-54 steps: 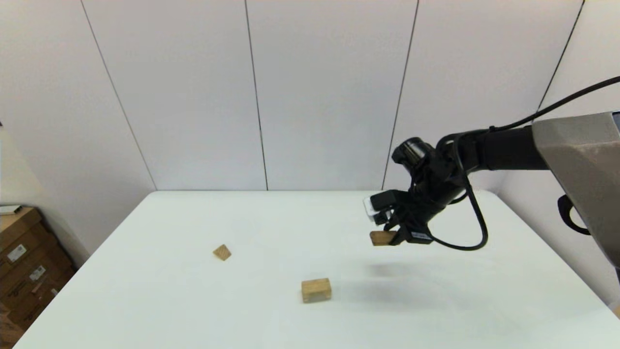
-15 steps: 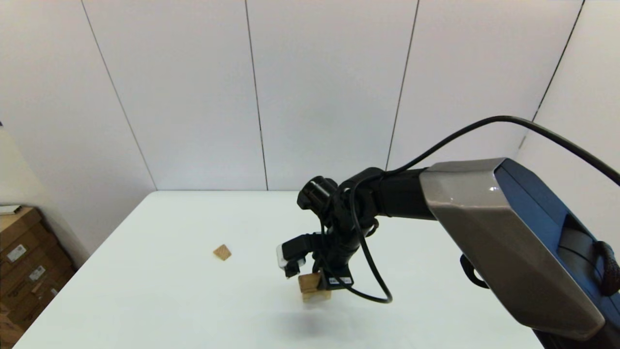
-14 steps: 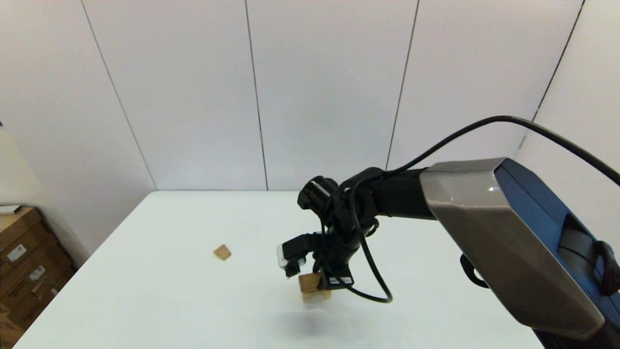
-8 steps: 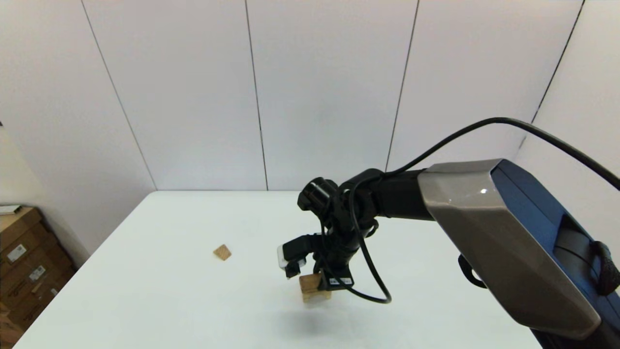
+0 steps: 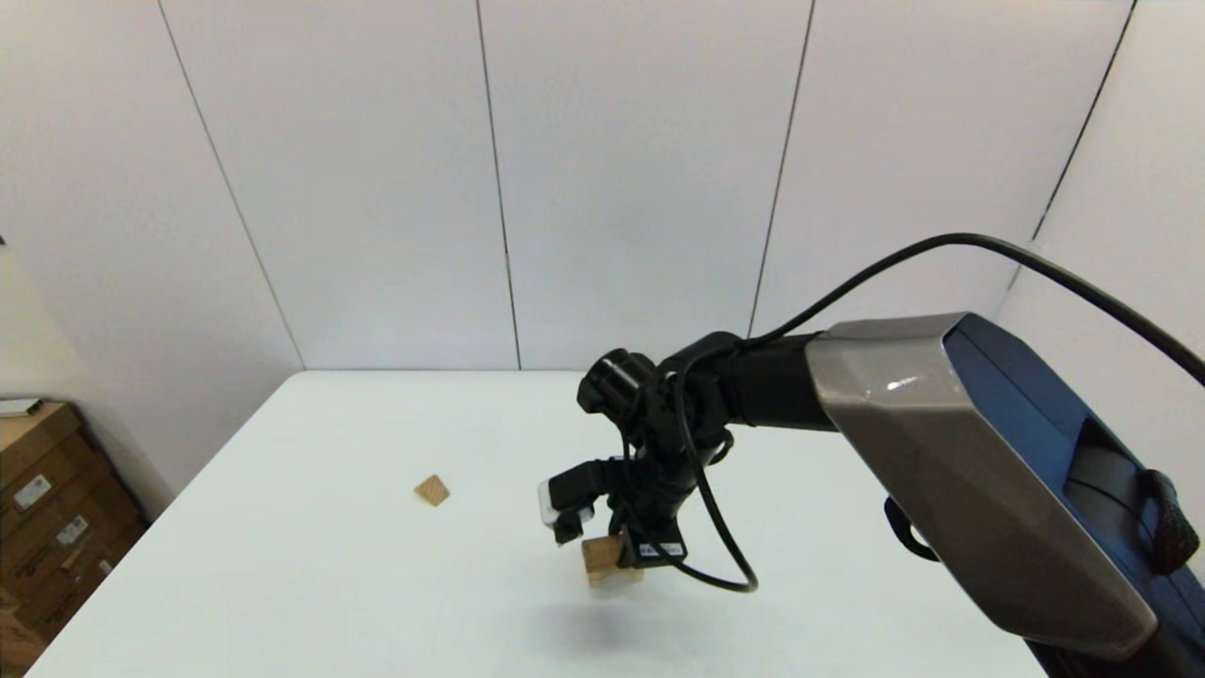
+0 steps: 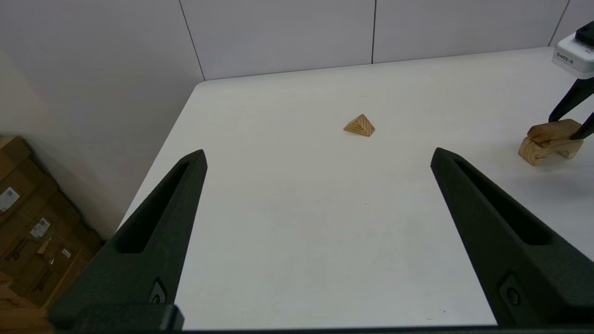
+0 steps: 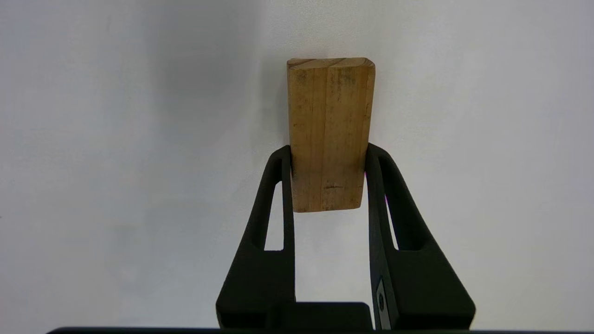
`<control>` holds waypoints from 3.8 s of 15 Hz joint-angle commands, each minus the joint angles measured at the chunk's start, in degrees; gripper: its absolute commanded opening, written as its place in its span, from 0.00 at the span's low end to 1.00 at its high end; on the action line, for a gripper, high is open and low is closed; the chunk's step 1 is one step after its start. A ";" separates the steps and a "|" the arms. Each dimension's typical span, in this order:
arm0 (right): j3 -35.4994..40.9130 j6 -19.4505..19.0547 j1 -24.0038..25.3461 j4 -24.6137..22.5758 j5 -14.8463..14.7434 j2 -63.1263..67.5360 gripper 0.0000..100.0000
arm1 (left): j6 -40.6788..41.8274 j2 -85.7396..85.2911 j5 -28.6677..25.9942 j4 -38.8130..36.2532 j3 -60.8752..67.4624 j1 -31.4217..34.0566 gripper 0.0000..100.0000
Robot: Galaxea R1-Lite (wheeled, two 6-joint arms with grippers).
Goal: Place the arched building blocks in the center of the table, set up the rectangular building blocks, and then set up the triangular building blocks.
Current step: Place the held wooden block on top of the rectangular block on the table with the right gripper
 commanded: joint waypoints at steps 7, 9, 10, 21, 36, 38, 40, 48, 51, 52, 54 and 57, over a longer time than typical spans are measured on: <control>-0.02 -0.39 0.01 0.26 -0.11 -0.07 0.00 | 0.01 0.07 -0.03 -0.06 0.00 0.02 1.00; -0.02 -0.39 0.01 0.26 -0.11 -0.33 0.00 | -0.08 0.07 -0.03 0.02 0.00 0.02 1.00; -0.02 -0.48 0.01 0.26 -0.82 -0.33 0.00 | -0.08 0.07 -0.03 -0.06 0.00 0.02 1.00; -0.02 -0.48 0.10 0.26 -1.17 -0.16 0.00 | -0.08 0.07 -0.03 0.02 0.00 0.02 1.00; -0.02 -0.57 0.19 0.17 -1.17 -0.07 0.00 | -0.08 0.07 -0.03 -0.06 0.00 0.02 1.00; -0.02 -0.57 0.19 0.17 -1.17 0.02 0.00 | -0.08 0.07 -0.03 -0.06 0.00 0.02 1.00; -0.02 -0.57 0.10 0.17 -1.17 0.02 0.00 | -0.08 0.07 -0.03 -0.06 0.00 0.02 1.00; -0.02 -0.48 0.01 0.26 -1.26 0.02 0.00 | -0.08 0.07 -0.03 -0.06 0.00 0.02 1.00; -0.02 -0.48 -0.25 0.26 -1.26 0.19 0.00 | -0.08 0.07 -0.03 -0.06 0.00 0.02 1.00; -0.02 -0.48 -0.25 0.26 -1.26 0.19 0.00 | -0.08 0.07 -0.03 -0.06 0.00 0.02 1.00; -0.02 -0.57 -0.25 0.26 -1.26 0.28 0.00 | -0.08 0.07 -0.03 -0.06 0.00 0.02 1.00; -0.02 -0.48 -0.25 0.17 -1.26 0.37 1.00 | -0.08 0.07 -0.03 -0.06 0.00 0.02 1.00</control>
